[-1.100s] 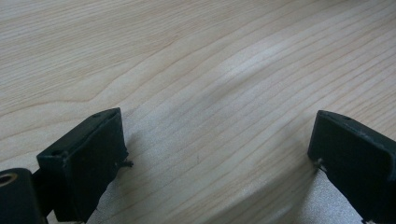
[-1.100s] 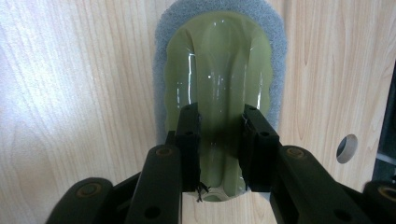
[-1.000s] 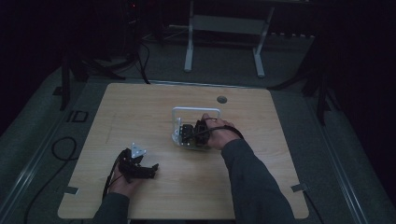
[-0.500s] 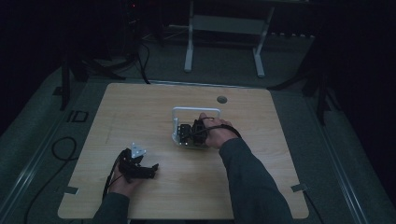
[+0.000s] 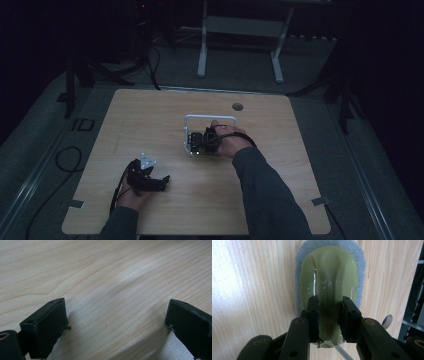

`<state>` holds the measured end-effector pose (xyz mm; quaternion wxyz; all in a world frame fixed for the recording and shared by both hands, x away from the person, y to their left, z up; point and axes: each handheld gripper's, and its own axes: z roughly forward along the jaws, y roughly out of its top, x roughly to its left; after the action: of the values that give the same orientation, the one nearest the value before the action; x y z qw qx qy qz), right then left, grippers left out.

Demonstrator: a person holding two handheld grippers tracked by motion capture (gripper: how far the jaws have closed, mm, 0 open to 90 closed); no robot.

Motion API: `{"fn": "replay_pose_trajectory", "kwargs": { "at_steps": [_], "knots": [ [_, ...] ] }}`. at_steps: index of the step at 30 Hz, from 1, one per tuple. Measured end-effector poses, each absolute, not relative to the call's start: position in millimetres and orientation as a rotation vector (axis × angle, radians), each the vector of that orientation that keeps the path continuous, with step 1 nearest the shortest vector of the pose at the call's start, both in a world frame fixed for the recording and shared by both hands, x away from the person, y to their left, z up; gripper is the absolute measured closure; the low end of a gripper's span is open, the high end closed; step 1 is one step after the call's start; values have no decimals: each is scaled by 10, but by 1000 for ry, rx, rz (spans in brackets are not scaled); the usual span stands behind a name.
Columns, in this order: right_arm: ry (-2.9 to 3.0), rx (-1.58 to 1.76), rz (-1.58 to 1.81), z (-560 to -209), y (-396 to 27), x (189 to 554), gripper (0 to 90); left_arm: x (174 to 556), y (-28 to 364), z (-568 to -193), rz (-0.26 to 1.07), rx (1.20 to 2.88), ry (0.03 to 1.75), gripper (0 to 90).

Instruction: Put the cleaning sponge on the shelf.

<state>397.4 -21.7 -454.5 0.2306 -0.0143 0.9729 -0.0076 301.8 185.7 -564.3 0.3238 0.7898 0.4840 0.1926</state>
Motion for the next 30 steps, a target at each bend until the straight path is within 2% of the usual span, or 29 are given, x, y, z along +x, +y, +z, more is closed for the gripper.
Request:
{"fn": "replay_pose_trajectory", "kwargs": {
  "at_steps": [30],
  "knots": [
    [2603,-22,-39,-4716,-186,4031,715,3019,1858,-5643,505,2075,1269,41]
  ]
}}
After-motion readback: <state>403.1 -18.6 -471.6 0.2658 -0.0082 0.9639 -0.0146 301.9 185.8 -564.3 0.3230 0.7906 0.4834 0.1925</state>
